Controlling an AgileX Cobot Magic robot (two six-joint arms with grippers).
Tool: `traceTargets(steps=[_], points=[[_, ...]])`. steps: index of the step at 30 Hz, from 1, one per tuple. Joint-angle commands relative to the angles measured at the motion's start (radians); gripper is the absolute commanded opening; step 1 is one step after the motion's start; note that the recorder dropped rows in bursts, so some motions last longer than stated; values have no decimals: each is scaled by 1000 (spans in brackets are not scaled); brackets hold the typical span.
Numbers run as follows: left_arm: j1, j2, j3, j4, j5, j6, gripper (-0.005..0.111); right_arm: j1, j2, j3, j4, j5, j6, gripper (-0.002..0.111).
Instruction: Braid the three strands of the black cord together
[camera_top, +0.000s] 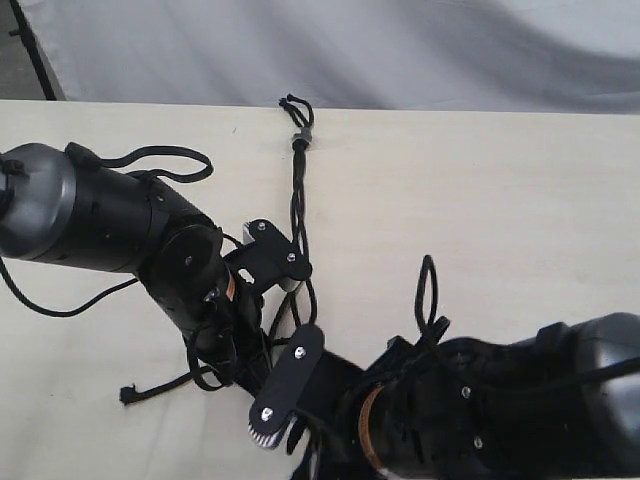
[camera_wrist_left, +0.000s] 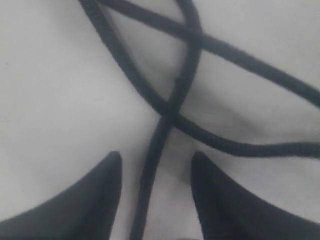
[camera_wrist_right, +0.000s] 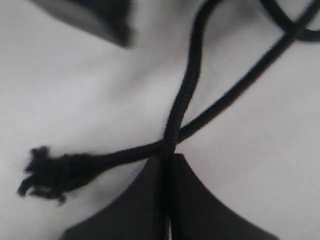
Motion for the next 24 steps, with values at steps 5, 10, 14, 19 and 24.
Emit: traceTargets(steps=[5,10,14,19,24], points=[[-1,-154,17,-19,43,-67,52,75,13,25,31,39,-14,0],[-1,-319,17,-17,130,-122,52,73,-50,25,5,76,-14,0],[-1,-447,47,-12,120,-141,52,73,-78,25,-9,76,-6,0],[-1,-614,130,-12,9,-141,51,73,-78,25,-9,76,20,0],[-1,-787,203,-12,-24,-141,33,73,-78,25,-9,81,143,11]])
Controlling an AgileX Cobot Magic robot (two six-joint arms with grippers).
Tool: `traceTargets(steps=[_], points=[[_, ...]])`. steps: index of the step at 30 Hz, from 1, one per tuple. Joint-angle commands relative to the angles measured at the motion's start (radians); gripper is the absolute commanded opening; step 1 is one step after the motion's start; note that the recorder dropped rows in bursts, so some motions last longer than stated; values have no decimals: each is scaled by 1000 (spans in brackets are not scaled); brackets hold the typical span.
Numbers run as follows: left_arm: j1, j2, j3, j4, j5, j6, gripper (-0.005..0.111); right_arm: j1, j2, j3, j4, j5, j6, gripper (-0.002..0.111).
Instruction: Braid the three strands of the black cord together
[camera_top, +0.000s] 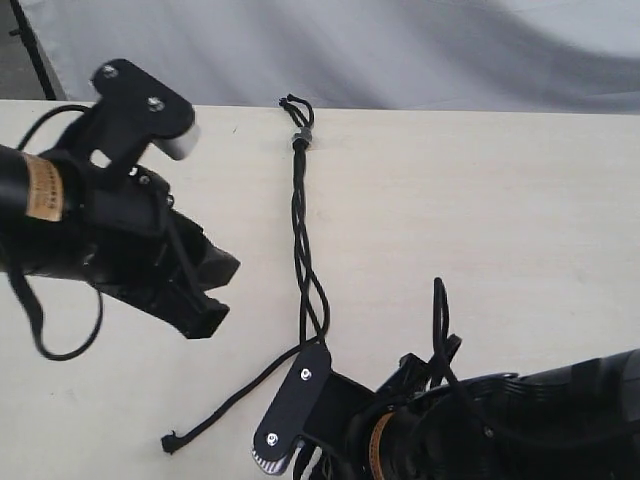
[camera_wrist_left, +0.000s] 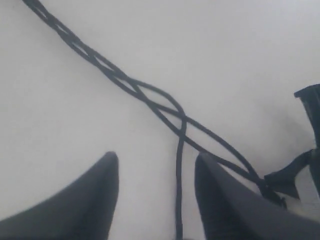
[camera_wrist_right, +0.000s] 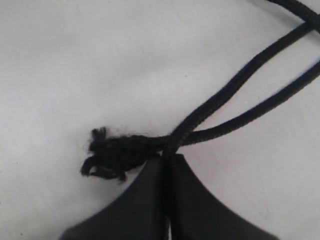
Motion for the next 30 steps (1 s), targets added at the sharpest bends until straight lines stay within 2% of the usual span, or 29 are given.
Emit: traceTargets(steps=[1,4,5,9,14,21,30], points=[[-1,-156,63,-4,-28,-15,26,3,-9,1,-7,17,87,17],[-1,-249,118,-4,-83,-17,4,3,-9,1,-4,36,114,48],[-1,-281,143,-4,-113,-17,0,3,-9,1,-2,42,129,60],[-1,-386,238,4,-191,-15,0,3,-55,1,13,42,139,105],[-1,-474,289,2,-163,-17,0,3,-219,1,1,84,139,105],[-1,-511,291,2,-171,-17,0,3,-459,1,-2,99,141,105],[-1,-563,294,-7,-165,-17,0,3,-597,1,-2,99,151,105]])
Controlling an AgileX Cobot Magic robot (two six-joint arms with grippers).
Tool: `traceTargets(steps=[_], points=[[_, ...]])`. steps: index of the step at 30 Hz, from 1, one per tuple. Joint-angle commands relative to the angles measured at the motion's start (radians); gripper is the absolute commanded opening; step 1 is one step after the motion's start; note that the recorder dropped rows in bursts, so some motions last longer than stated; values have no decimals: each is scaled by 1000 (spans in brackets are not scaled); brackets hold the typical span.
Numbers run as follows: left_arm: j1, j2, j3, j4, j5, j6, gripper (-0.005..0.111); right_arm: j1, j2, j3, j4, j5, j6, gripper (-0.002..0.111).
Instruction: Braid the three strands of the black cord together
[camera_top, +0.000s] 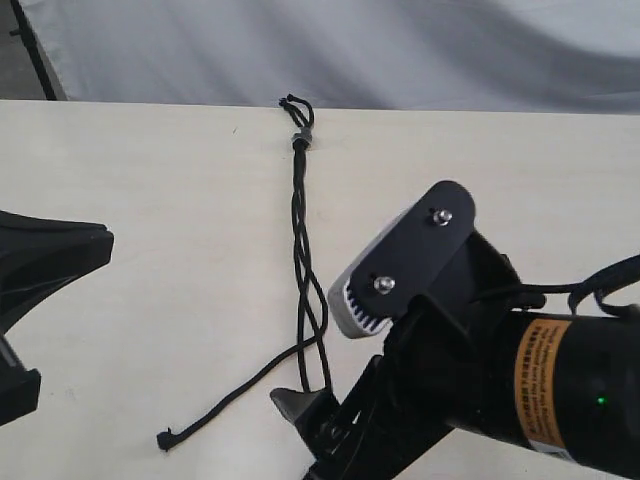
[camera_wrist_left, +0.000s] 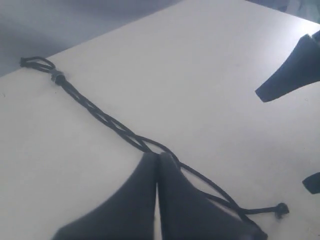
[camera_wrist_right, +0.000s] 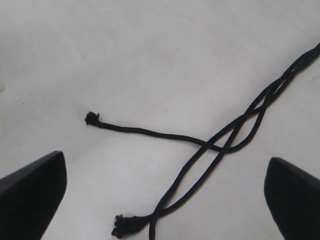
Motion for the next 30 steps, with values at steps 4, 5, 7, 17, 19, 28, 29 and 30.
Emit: traceTargets(steps=[4,5,7,17,19,28,29,30], points=[[-1,-128,6,-9,-4,-7,0,2,-48,-1,4,-54,144,105],[-1,-161,6,-9,-4,-7,0,2,-48,-1,4,-91,199,105],[-1,-206,6,-9,-4,-7,0,2,-48,-1,4,-136,228,105],[163,-512,6,-7,-9,-7,0,2,-48,-1,0,-139,228,105],[163,-540,6,-7,-9,-7,0,2,-48,-1,0,-139,228,105],[348,-670,6,-7,-9,-7,0,2,-48,-1,0,-139,228,105],[359,-670,6,-7,-9,-7,0,2,-48,-1,0,-139,228,105],[385,-670,6,-7,-9,-7,0,2,-48,-1,0,-139,228,105]])
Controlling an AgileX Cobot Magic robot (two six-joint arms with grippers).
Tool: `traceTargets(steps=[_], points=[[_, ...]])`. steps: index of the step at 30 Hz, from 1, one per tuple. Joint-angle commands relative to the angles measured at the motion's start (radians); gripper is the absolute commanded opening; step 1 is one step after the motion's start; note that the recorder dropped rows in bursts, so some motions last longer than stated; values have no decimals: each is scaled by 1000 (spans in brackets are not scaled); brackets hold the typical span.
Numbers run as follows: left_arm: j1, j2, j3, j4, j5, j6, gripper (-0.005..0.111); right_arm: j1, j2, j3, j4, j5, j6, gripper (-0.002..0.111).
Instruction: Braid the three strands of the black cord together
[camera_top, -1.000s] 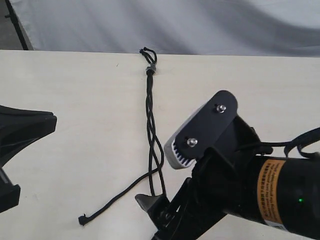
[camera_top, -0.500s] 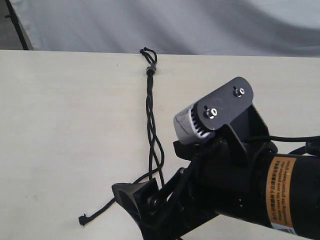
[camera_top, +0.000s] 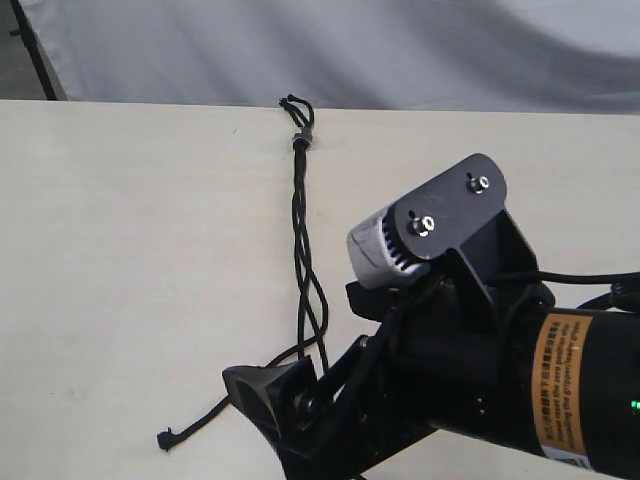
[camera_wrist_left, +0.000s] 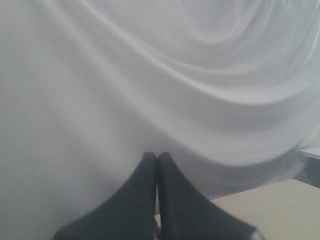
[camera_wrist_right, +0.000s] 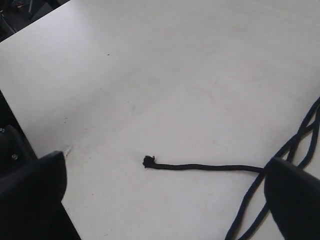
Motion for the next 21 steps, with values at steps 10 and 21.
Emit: traceTargets(steps=[10,21], points=[[150,-6,6,-7,-8,-3,0,-1,-6,-1,-3,-10,3,105],[150,-6,6,-7,-8,-1,0,-1,-6,-1,-3,-10,3,105]])
